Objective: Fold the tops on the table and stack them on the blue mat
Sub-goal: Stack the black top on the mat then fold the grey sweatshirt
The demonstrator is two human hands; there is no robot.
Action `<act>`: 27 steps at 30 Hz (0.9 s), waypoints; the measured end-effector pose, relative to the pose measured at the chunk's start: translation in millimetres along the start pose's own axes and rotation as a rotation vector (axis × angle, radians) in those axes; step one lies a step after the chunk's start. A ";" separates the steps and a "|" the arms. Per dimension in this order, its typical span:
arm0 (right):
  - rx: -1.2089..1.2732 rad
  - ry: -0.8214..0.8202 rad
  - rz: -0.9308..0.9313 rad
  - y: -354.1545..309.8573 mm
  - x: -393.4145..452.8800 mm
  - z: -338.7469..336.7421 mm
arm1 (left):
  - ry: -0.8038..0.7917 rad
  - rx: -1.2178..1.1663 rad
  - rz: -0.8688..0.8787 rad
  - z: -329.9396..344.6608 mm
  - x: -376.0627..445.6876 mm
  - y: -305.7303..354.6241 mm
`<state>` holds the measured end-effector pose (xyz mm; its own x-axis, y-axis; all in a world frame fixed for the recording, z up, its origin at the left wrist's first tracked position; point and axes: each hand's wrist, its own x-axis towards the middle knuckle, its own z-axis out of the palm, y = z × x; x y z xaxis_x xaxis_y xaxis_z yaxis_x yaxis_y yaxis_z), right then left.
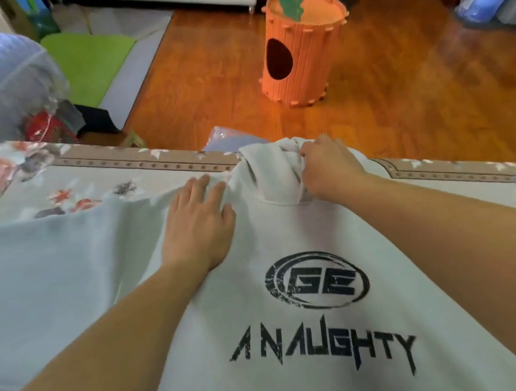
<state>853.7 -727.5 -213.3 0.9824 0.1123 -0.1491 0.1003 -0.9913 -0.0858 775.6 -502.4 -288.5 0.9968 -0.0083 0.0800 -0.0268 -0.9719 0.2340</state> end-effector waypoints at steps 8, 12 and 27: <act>-0.011 0.035 -0.038 -19.5 57.5 -3.3 | -0.059 0.019 -0.057 -3.9 1.1 9.2; 0.127 -0.055 0.107 -35.8 61.2 9.5 | -0.064 0.020 -0.046 -2.0 -2.1 9.1; 0.654 -0.089 0.012 -47.7 -33.1 -2.5 | -0.062 0.021 -0.054 -3.4 -3.4 9.9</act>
<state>816.7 -684.2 -201.9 0.9632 0.1348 -0.2325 -0.0545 -0.7492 -0.6601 771.7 -511.2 -283.2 0.9995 0.0305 0.0074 0.0282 -0.9760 0.2158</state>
